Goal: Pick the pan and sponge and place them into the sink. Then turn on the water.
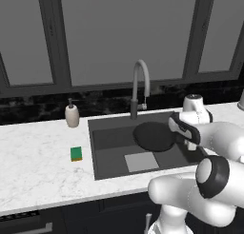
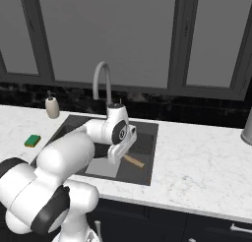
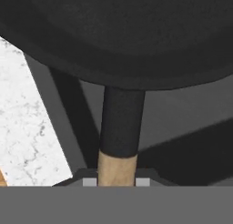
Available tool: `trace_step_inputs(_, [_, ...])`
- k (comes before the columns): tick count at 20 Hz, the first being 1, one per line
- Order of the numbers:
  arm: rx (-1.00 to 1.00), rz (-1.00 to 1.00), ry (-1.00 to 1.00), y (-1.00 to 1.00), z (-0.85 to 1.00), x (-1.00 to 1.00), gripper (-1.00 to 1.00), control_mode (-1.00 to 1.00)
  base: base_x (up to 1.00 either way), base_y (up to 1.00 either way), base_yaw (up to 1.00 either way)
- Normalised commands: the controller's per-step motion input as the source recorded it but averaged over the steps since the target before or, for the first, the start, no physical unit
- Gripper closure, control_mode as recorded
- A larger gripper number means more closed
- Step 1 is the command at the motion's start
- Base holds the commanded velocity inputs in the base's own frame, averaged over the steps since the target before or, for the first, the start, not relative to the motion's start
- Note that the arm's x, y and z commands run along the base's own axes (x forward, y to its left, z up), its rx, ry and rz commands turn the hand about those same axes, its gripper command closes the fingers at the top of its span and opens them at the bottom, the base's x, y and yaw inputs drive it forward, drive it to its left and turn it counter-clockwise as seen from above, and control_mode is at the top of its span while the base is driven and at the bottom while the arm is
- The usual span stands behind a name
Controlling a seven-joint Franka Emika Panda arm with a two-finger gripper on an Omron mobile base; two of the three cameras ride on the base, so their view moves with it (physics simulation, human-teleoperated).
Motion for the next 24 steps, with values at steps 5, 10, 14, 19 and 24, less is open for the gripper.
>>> trace_step_inputs(5, [0.04, 0.10, 0.02, 0.01, -0.24, 0.28, 1.00, -1.00, 0.00, 0.00, 0.00])
trace_step_inputs(10, [0.03, 0.05, 0.00, 0.17, -0.23, 0.23, 1.00, -1.00, 0.00, 0.00, 0.00])
trace_step_inputs(14, [0.00, 0.01, 0.00, 0.38, -0.29, 0.03, 1.00, -1.00, 0.00, 0.00, 0.00])
trace_step_inputs(19, [0.00, 0.00, 0.00, 0.12, -0.42, 0.12, 1.00, -1.00, 0.00, 0.00, 0.00])
trace_step_inputs(24, [0.03, 0.00, 0.00, 0.05, -0.49, 0.19, 1.00, -1.00, 0.00, 0.00, 0.00])
